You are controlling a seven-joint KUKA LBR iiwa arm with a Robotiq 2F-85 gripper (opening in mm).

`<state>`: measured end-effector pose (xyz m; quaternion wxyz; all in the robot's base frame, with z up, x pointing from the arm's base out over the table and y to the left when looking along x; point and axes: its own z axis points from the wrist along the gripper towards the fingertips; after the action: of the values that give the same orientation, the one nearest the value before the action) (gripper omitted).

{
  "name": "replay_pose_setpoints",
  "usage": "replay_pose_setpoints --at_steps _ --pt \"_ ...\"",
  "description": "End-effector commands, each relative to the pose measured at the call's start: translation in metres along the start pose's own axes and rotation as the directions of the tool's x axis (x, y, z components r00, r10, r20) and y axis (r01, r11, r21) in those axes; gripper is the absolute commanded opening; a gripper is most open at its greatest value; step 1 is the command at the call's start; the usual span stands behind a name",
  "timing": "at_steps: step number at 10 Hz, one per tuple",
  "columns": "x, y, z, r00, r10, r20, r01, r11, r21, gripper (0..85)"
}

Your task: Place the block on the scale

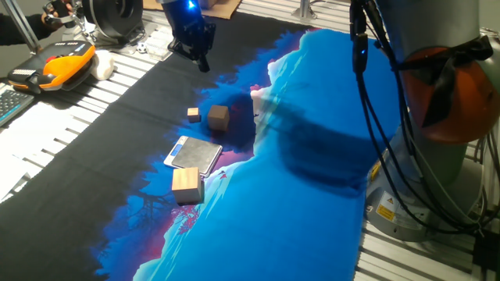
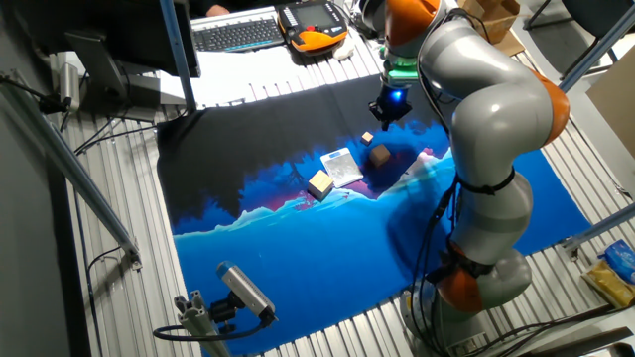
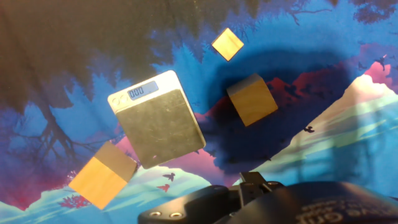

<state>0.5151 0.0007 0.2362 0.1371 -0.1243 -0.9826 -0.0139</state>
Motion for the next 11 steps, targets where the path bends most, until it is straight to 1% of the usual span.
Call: replay_pose_setpoints --at_steps 1,2,3,4,5,6,7,8,9,10,11 --pt "0.0001 0.0 0.0001 1.0 -0.009 -0.003 0.009 1.0 0.003 0.0" --pt "0.0001 0.0 0.0001 1.0 -0.022 -0.016 0.023 1.0 0.019 0.0" --pt "0.0001 0.0 0.0001 0.999 -0.033 -0.014 0.033 0.999 0.029 0.0" --pt "0.0001 0.0 0.0001 0.999 -0.021 0.042 0.02 1.0 0.009 0.0" --pt "0.0001 0.0 0.0001 0.996 -0.028 0.079 0.027 1.0 0.013 0.0" --pt "0.0001 0.0 0.0001 0.993 -0.019 0.114 0.019 1.0 0.003 0.0" --pt "0.0001 0.0 0.0001 0.991 -0.002 0.133 0.007 0.999 -0.032 0.0" --pt "0.0001 0.0 0.0001 0.987 0.006 0.162 -0.002 1.0 -0.025 0.0" --pt "0.0001 0.0 0.0001 0.979 0.014 0.202 -0.015 1.0 0.007 0.0" --pt "0.0001 0.0 0.0001 0.973 0.02 0.229 -0.025 1.0 0.019 0.0" --pt "0.0001 0.0 0.0001 0.959 -0.01 0.283 0.004 1.0 0.024 0.0"
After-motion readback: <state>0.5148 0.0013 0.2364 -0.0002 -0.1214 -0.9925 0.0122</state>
